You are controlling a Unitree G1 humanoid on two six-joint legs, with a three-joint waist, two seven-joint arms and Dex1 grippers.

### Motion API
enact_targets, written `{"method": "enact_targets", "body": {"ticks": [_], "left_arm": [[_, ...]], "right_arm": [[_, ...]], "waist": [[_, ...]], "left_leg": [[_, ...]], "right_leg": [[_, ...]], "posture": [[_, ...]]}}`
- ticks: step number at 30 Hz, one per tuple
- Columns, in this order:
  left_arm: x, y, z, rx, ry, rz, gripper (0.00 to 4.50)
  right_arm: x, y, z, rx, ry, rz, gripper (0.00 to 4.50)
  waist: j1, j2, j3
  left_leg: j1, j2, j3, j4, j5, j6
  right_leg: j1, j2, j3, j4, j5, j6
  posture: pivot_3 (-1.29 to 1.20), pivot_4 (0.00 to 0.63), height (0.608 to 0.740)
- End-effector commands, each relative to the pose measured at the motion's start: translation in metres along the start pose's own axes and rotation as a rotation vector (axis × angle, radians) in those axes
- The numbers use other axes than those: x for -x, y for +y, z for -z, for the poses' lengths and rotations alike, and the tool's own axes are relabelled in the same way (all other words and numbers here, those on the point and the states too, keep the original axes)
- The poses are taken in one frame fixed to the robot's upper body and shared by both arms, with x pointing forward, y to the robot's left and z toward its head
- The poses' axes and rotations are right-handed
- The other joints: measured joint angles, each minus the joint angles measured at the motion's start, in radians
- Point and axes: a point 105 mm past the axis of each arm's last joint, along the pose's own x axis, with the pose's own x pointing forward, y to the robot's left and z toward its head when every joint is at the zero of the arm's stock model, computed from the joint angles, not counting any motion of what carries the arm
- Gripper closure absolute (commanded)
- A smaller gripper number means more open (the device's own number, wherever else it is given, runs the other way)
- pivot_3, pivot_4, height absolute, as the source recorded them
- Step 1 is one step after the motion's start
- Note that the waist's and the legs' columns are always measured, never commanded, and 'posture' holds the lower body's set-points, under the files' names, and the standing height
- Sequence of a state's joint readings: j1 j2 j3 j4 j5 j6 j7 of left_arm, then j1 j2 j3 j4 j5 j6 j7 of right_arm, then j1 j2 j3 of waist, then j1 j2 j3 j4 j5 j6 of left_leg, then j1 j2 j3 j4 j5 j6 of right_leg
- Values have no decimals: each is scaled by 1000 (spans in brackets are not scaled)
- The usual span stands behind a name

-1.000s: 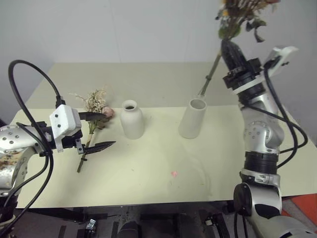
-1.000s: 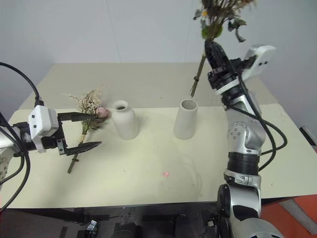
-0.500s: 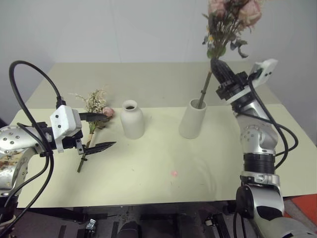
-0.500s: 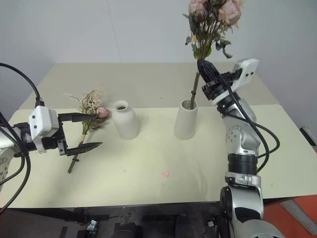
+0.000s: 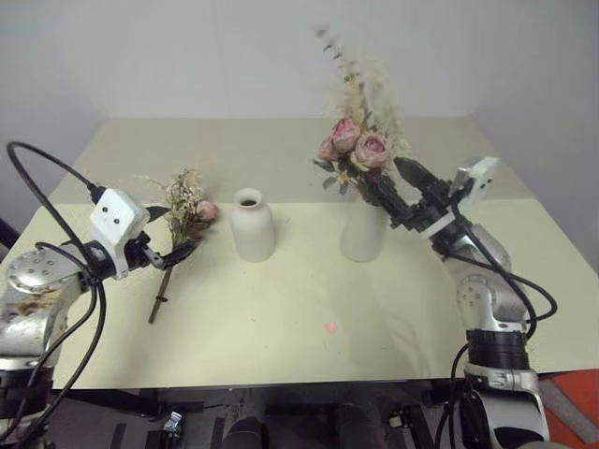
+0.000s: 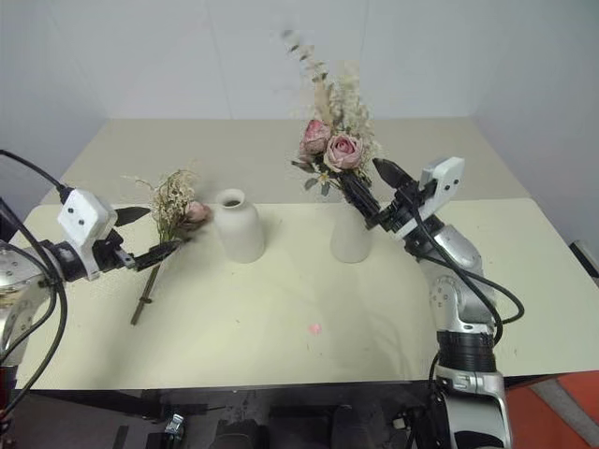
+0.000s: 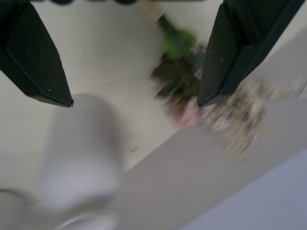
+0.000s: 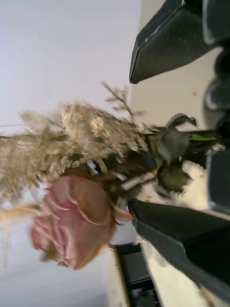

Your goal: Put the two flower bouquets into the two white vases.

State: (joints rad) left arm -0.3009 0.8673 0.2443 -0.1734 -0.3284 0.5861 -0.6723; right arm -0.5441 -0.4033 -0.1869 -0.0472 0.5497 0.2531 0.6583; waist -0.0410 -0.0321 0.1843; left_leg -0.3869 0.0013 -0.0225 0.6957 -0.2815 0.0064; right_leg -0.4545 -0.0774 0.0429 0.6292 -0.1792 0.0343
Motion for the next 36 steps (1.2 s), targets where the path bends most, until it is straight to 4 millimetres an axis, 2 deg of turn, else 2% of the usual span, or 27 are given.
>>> {"method": "enact_targets", "body": {"ticks": [1, 2, 4, 5, 7, 11, 15, 18, 22, 28, 32, 36], "left_arm": [[1, 12, 7, -14, 149, -107, 0], [-1, 12, 8, 2, 164, -105, 0], [-11, 14, 6, 85, 179, -112, 0], [-15, 16, 6, 115, 194, -116, 0], [-19, 15, 6, 156, 228, -107, 0], [-27, 14, 19, 215, 311, -79, 0], [-36, 8, 28, 277, 354, -49, 0], [-41, 4, 34, 287, 382, -31, 0], [-46, 3, 39, 297, 399, -17, 933], [-49, 3, 42, 322, 428, 3, 3004], [-51, 2, 44, 324, 433, 17, 4340], [-53, 5, 31, 306, 350, 15, 4388]], "right_arm": [[11, -2, -10, 80, 75, 0, 42], [14, -4, -9, 91, 110, 5, 42], [29, -12, 1, 85, 290, 0, 42], [37, -13, 0, 152, 331, -19, 42], [51, -14, -2, 182, 420, -55, 42], [76, -14, -16, 248, 554, -135, 42], [84, -2, -28, 249, 570, -213, 42], [84, -1, -31, 269, 565, -202, 42], [81, 9, -40, 223, 545, -229, 0], [89, 33, -50, 191, 543, -357, 0], [89, 34, -48, 202, 546, -347, 0], [89, 32, -43, 201, 557, -327, 0]], "waist": [[-1, 0, 0], [1, 0, 0], [5, 0, 0], [12, 0, 0], [17, -1, -1], [7, -1, -1], [2, -2, -1], [0, -2, -1], [2, -2, -1], [15, -2, -1], [20, -2, -1], [25, -3, -1]], "left_leg": [[0, 0, 0, 0, 0, 0], [0, 0, 0, 0, 0, 0], [0, 0, 0, 0, 0, 0], [0, -1, 0, 0, 0, -1], [1, -1, 0, 1, 0, -1], [1, -1, 0, 0, 0, 0], [2, -1, 0, 1, 0, 0], [3, -1, 0, 1, 0, 0], [5, -1, 0, 1, 0, 0], [4, -1, -1, 1, 0, 0], [7, -1, -1, 2, 0, 0], [12, -1, -1, 1, 0, 0]], "right_leg": [[0, 0, 0, 0, 0, 0], [0, 0, 0, 0, 0, 0], [0, 0, 0, 0, 0, 0], [0, 0, 0, 0, 0, 0], [1, 0, -1, -2, 0, 0], [2, 0, 0, -2, 0, 0], [2, 0, 0, -3, 0, 0], [4, 0, 0, -4, 0, 0], [7, 0, 0, -4, 0, 0], [7, 0, -1, -3, 0, 0], [11, 0, -1, -4, 0, 0], [15, 0, -1, -7, -1, 1]], "posture": [[0, 150, 740], [0, 150, 740], [0, 150, 740], [0, 150, 740], [0, 150, 740], [0, 150, 740], [0, 150, 740], [0, 150, 740], [0, 150, 740], [0, 150, 740], [0, 150, 740], [0, 150, 740]]}}
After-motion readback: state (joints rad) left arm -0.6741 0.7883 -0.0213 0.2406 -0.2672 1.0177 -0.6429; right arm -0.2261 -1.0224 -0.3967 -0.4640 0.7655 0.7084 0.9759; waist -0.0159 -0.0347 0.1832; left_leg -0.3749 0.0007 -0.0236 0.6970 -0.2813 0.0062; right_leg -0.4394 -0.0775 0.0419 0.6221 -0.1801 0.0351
